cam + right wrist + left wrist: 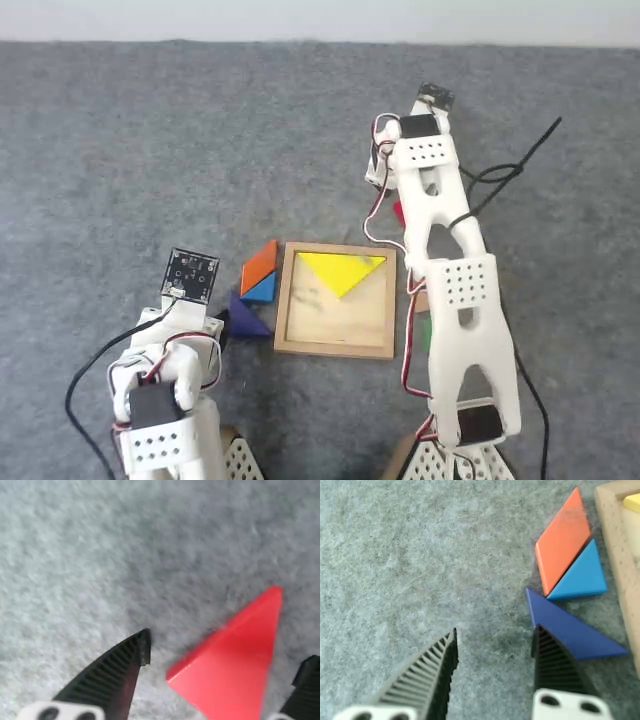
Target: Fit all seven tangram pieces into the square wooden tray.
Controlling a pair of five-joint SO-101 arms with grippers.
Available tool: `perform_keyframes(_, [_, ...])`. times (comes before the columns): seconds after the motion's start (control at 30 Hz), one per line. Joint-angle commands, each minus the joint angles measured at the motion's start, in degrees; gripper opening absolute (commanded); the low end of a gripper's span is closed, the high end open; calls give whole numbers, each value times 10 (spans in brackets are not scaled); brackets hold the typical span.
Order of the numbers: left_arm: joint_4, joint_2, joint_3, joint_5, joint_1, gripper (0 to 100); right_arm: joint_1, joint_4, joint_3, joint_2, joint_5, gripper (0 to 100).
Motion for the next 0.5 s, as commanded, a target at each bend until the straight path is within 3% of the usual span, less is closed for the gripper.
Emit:
perform_keyframes(0.0, [4,2,-4,-5,0,225,0,58,-105,28,-5,445])
perform_keyframes(0.13, [4,2,-4,-5,0,225,-3,115,-179,66,-4,426])
perform_keyframes(0.3, [4,2,-4,-5,0,225,2,131,-218,91,33,301])
perform_keyframes(0.47, [4,2,-4,-5,0,225,0,148,-220,91,51,293])
